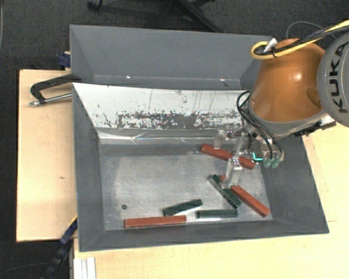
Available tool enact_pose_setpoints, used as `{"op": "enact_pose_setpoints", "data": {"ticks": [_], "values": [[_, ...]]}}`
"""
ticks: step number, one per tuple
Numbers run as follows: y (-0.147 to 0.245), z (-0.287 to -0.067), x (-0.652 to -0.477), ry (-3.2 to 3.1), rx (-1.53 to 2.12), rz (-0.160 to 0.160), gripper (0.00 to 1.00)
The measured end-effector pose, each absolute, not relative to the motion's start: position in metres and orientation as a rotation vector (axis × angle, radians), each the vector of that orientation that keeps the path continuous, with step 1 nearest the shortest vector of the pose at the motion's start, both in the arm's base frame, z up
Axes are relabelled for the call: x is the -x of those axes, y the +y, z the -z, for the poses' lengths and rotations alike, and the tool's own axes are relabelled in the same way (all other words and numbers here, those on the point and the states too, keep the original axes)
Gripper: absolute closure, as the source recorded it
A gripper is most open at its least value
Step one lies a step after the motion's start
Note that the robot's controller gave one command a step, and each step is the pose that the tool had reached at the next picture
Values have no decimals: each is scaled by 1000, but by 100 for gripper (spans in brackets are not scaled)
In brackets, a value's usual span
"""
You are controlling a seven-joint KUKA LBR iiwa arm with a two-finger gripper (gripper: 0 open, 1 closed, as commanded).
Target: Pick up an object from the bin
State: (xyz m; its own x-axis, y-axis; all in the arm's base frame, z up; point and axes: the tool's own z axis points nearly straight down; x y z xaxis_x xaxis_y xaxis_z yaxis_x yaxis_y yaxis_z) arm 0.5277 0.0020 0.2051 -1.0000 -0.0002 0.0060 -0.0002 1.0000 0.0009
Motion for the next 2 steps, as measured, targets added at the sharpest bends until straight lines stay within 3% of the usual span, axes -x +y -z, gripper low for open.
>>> {"op": "enact_pose_setpoints", "data": {"ticks": [1,2], "values": [[2,-210,-529,-3145,0,1,0],[-11,-152,-556,-3124,331,3,0]]}}
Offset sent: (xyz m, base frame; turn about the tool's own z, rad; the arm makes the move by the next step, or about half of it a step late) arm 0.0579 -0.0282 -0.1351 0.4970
